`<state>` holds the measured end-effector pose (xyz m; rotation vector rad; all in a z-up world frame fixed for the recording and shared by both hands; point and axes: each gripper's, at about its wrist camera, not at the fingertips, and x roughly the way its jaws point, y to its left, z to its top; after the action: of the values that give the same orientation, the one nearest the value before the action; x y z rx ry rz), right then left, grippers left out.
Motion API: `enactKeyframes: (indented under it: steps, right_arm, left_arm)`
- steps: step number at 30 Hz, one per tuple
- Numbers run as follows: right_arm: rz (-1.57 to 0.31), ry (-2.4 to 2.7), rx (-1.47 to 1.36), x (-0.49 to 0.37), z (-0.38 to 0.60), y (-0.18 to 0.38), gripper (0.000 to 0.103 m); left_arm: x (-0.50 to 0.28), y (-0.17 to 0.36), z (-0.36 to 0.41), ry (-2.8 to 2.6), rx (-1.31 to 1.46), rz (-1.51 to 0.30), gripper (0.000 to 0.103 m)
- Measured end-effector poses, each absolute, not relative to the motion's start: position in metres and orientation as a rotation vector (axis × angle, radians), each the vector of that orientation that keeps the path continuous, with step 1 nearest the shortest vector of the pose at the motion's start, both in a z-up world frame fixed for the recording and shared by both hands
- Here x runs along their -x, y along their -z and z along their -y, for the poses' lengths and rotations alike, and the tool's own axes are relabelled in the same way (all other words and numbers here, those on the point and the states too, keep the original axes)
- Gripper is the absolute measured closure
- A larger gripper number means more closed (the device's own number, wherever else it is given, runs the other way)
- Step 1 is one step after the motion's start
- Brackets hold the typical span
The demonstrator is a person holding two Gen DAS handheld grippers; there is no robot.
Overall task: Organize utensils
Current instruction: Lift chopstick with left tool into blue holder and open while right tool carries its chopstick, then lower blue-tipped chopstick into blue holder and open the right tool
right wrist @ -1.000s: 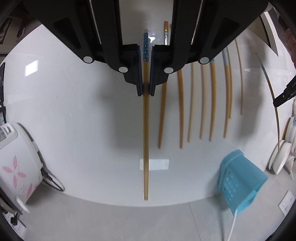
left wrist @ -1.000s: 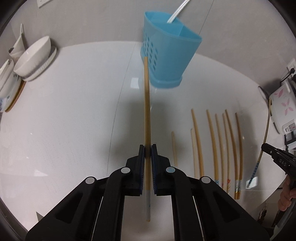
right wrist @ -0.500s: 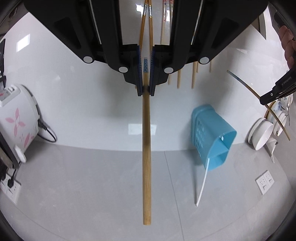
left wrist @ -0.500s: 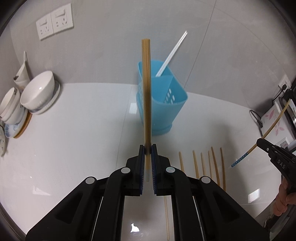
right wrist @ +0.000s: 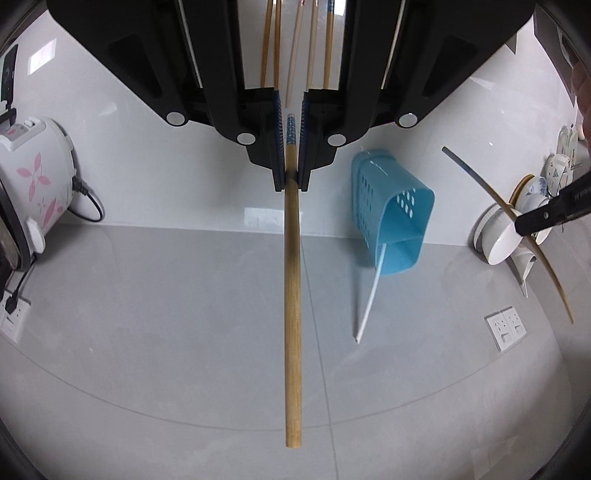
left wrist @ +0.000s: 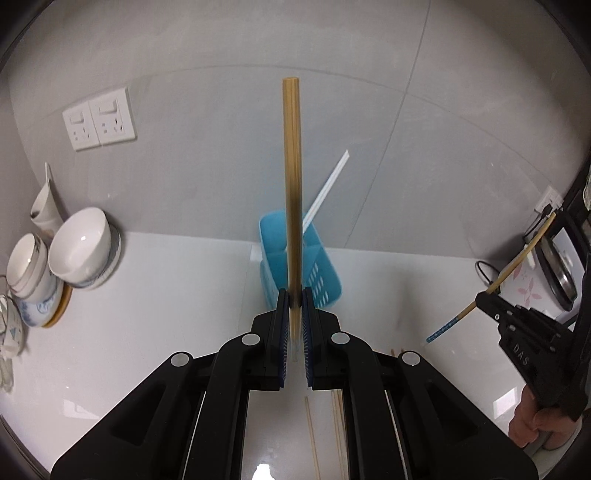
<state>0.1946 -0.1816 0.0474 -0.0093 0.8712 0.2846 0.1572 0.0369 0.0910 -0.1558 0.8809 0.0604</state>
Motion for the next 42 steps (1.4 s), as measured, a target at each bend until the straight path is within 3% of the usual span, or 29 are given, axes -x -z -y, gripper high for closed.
enactKeyframes:
  steps: [9, 29, 30, 32, 34, 42]
  right_arm:
    - [-0.822, -0.322, 0.006, -0.211, 0.155, -0.070, 0.097]
    - [-0.930, -0.335, 0.038, -0.248, 0.118, -0.034, 0.097]
    - [-0.933, -0.337, 0.040, -0.249, 0.116, -0.032, 0.097]
    - [-0.935, -0.339, 0.043, -0.250, 0.113, -0.033, 0.097]
    - [-0.937, -0.345, 0.049, -0.252, 0.110, -0.033, 0.097]
    - [-0.919, -0.384, 0.064, -0.255, 0.104, -0.044, 0.097]
  left_arm:
    - [-0.202, -0.113, -0.042, -0.043, 0.159, -0.875, 0.097]
    - [-0.272, -0.017, -0.053, -0.023, 0.191, -1.045, 0.096]
    - [-0.272, -0.015, -0.055, -0.028, 0.197, -1.037, 0.094]
    - [-0.270, -0.014, -0.058, -0.038, 0.210, -1.026, 0.076]
    - [-0.267, -0.015, -0.061, -0.044, 0.219, -1.011, 0.069]
    - [-0.239, -0.030, -0.072, -0.131, 0.207, -0.934, 0.028]
